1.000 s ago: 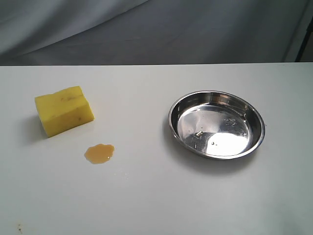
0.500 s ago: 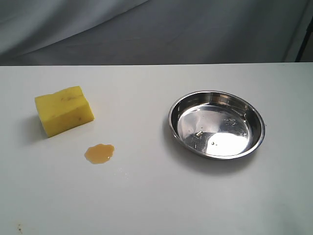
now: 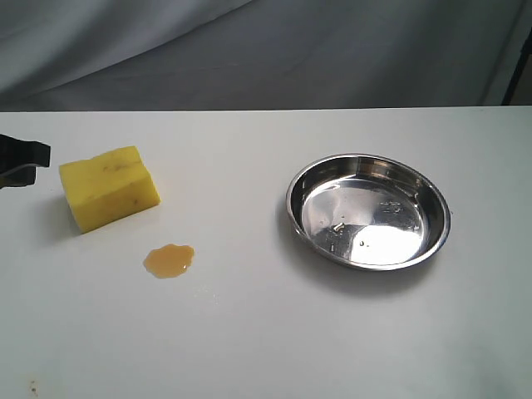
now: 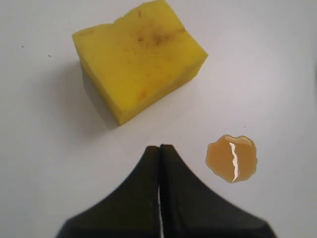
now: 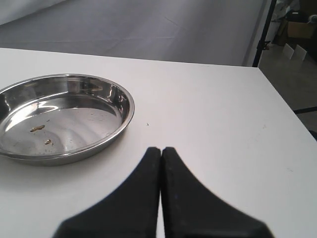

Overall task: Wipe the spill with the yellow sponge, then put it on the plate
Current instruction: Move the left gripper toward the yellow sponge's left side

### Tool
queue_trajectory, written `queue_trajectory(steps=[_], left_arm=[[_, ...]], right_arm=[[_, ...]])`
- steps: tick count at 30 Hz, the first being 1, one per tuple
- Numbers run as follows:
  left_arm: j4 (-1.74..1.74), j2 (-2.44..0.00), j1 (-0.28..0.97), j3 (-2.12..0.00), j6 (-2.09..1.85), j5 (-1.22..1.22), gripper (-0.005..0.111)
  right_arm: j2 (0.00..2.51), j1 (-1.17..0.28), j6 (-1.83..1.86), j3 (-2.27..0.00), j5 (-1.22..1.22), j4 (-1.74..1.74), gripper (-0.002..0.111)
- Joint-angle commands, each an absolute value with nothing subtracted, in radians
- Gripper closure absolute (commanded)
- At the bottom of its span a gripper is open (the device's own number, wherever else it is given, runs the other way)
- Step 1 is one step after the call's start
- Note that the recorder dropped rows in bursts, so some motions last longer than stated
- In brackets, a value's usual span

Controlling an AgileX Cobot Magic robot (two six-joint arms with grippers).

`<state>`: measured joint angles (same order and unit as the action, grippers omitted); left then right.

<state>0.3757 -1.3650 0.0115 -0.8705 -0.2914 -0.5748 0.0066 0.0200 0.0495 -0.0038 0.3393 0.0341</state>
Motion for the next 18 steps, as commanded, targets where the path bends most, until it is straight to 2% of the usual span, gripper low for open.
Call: queue_trajectory(steps=[1, 18], left_arm=[[0.386, -1.366, 0.016, -0.880, -0.297, -0.573, 0.107], [0.386, -1.367, 0.016, -0.880, -0.297, -0.573, 0.107]], right_arm=[[0.000, 0.019, 0.045, 0.000, 0.336, 0.041, 0.108], [0.000, 0.019, 0.045, 0.000, 0.336, 0.041, 0.108]])
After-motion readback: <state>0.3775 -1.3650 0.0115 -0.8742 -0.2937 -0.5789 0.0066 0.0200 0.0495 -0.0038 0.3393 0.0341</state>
